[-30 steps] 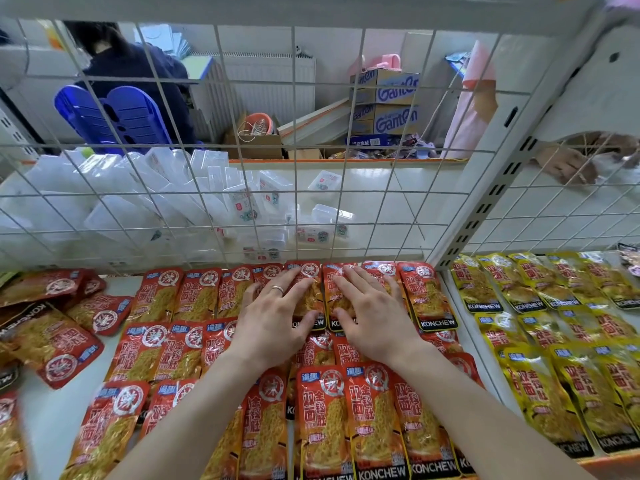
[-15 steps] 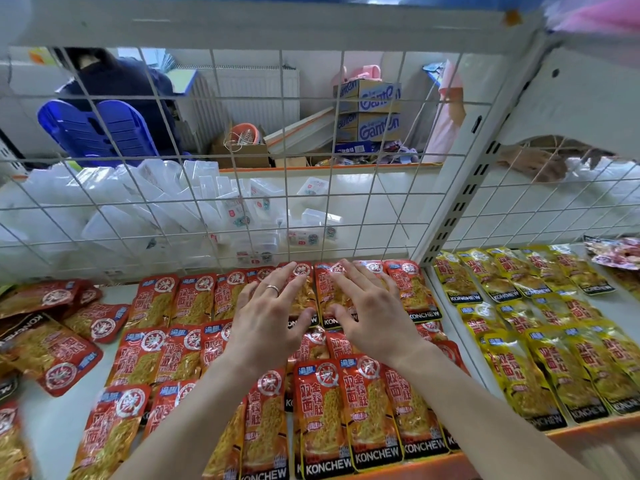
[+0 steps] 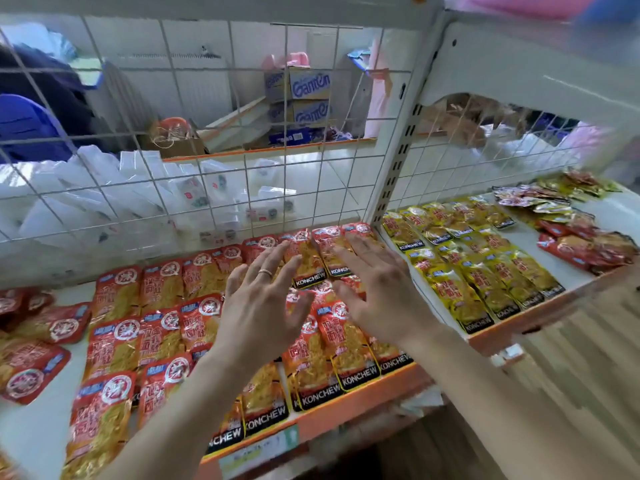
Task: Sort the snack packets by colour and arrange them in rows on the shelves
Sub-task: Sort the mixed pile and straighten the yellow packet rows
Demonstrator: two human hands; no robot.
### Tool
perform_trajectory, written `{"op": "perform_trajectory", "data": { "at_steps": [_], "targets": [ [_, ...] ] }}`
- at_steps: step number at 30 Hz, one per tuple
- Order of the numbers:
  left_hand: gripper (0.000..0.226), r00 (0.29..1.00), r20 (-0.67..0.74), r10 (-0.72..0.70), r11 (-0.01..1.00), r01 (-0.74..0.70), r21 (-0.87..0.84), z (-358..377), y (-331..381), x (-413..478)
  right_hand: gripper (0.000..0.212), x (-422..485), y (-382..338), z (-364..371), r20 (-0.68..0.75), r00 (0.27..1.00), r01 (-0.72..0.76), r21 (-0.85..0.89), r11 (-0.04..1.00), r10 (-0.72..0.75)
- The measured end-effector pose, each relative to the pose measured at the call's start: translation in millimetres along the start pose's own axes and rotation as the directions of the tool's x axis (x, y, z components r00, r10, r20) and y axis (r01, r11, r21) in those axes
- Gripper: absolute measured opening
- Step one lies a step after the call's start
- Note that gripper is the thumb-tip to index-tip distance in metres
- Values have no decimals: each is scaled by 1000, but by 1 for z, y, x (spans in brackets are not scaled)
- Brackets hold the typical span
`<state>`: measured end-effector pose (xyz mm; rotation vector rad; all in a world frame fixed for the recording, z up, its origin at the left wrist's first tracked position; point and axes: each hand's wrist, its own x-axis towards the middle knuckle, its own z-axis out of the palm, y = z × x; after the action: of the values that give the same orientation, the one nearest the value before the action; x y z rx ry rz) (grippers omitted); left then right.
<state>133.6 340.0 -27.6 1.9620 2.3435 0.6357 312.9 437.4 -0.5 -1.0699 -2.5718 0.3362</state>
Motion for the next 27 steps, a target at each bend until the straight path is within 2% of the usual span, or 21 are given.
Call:
{"op": "perform_trajectory", "data": {
  "at_steps": [7,13,21,27],
  "targets": [
    [70,995,-7,97,995,-97,23,-6,42,-7,60,-42,12,-31,-68,995,-73,21,997,74],
    [65,994,-27,101,994,-100,52,1,101,-21,60,-75,51,-57,-105,994,-21,36,999,25],
    [64,992,18,125,984,-126,124,53,245,-25,63,-170,164,-124,-76,992,-90,103,991,98],
    [65,993,-21,115,991,-113,71,75,337,-24,68,-218,240,-160,-46,990,-131,32,991,132]
  ]
}}
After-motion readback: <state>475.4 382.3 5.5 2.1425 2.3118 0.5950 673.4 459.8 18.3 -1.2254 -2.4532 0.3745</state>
